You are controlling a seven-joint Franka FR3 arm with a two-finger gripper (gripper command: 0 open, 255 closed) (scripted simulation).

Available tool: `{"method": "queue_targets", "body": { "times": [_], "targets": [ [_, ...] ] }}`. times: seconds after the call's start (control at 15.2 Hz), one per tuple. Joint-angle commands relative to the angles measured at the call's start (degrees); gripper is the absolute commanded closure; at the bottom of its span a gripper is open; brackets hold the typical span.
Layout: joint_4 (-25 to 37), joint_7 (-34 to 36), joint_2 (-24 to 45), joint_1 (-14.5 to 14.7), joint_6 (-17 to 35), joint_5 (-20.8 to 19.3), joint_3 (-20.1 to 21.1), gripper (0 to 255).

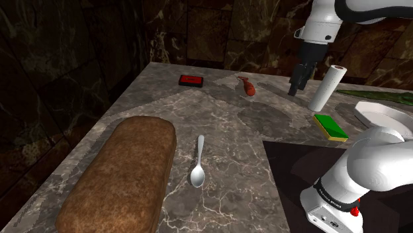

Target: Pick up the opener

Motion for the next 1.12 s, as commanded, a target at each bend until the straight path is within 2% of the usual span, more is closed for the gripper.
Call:
{"method": "queue_targets", "body": {
  "times": [0.0,0.53,1.06],
  "targets": [
    [0.00,0.00,0.00,0.00,0.00,0.00,0.00,0],
    [9.00,8.74,18.68,-3.65,8.42,-0.53,1.14,0],
    [21.89,17.22,36.65,-6.74,12.17,-1.97,0.52,0]
  ]
}}
